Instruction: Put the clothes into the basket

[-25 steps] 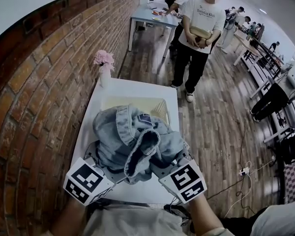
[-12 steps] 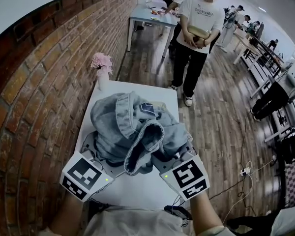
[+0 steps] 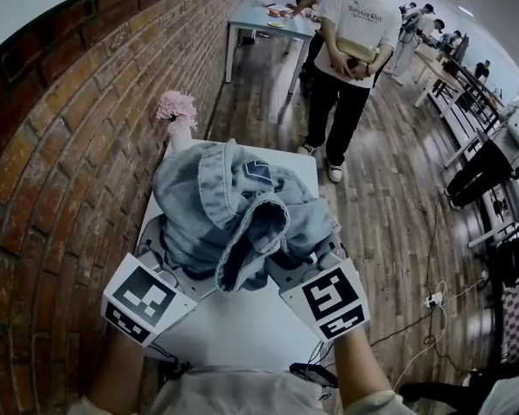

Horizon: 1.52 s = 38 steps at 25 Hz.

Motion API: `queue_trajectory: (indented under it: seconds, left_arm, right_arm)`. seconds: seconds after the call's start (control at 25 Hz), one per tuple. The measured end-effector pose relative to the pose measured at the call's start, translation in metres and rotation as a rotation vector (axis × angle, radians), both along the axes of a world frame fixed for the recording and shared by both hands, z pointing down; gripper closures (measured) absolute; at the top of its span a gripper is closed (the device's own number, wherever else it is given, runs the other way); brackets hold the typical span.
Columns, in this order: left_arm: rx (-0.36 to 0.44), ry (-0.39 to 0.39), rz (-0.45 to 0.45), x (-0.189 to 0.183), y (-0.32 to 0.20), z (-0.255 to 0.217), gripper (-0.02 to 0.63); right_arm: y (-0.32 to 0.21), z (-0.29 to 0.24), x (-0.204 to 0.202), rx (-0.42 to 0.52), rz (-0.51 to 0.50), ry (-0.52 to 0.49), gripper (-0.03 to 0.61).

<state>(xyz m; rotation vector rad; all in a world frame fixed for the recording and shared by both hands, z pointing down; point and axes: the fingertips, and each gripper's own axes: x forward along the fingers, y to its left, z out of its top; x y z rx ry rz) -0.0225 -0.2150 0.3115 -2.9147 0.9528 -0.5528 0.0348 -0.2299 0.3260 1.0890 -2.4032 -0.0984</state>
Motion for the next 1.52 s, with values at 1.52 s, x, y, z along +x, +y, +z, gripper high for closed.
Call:
queue_trajectory:
  seconds: [1.52]
  left_arm:
    - [-0.297, -0.091, -0.094, -0.005, -0.114, 0.168, 0.176]
  right_arm:
    - [-0.11, 0.172, 0.002, -0.347, 0.065, 0.014, 0.301]
